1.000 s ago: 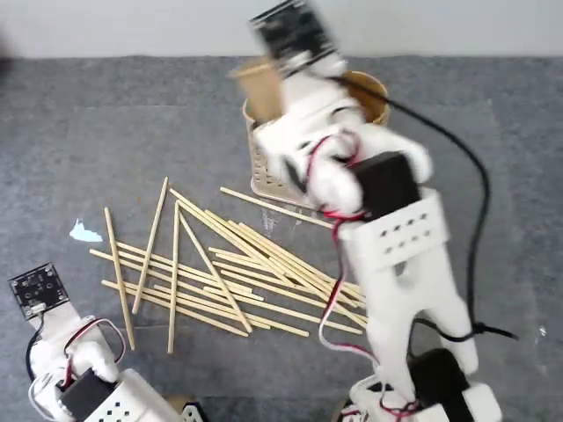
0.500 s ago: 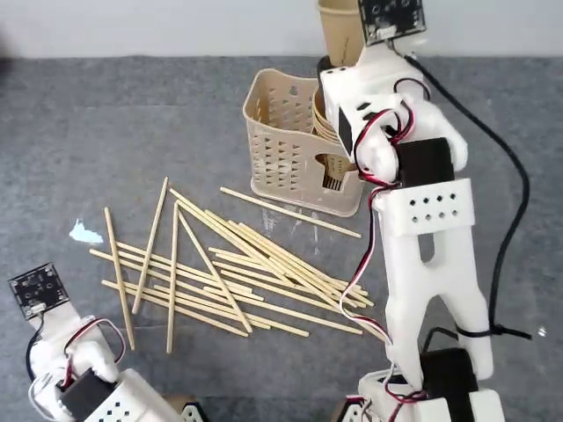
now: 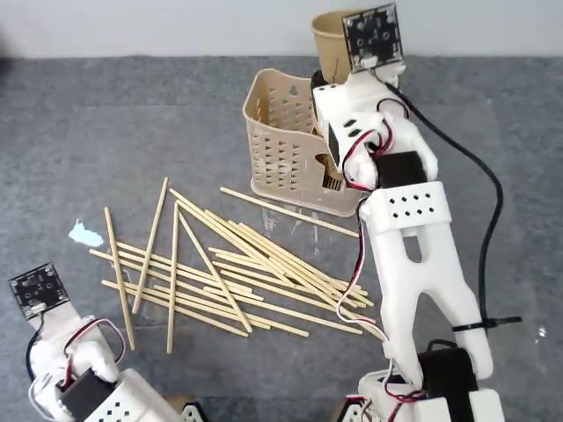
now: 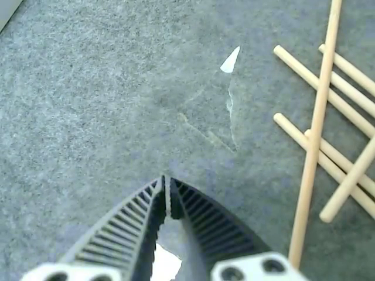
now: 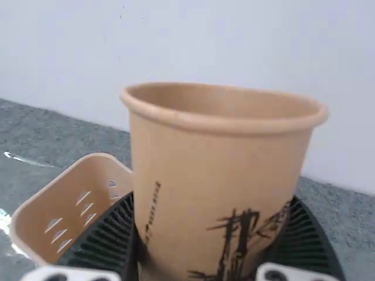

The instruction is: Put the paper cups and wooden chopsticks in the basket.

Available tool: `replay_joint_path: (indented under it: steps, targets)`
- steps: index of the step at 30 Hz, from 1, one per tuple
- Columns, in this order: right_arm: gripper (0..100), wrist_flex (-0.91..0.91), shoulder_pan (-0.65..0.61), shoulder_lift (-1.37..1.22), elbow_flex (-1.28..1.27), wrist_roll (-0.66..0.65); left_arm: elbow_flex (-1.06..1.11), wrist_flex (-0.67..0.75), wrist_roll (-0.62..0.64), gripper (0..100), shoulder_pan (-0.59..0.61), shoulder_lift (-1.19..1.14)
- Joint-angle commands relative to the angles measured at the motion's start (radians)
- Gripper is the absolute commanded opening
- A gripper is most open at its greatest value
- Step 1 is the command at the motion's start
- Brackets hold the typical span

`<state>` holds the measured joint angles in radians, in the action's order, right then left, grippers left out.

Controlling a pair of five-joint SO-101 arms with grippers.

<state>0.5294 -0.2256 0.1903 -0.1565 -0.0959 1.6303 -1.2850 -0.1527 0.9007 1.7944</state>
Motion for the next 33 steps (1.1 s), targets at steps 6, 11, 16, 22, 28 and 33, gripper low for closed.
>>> replay_joint_path:
  steps: [6,11,16,22,28,33]
  targets:
    - [20.9,-0.216,0.024,0.031,-0.132,-0.003,-0.025,0.003,-0.011,2,0.000,-0.005]
    - [30.0,-0.255,0.015,0.137,-0.249,-0.003,-0.025,0.003,-0.011,2,0.000,-0.005]
    - [45.8,-0.254,0.015,0.248,-0.338,-0.003,-0.025,0.003,-0.011,2,0.000,-0.005]
    - [44.7,-0.160,-0.016,0.328,-0.342,-0.003,-0.025,0.003,-0.011,2,0.000,-0.005]
    - [44.8,-0.122,-0.064,0.372,-0.341,-0.005,-0.025,0.003,-0.011,2,0.000,-0.005]
    - [44.8,-0.097,-0.061,0.371,-0.342,-0.005,-0.025,0.003,-0.011,2,0.000,-0.005]
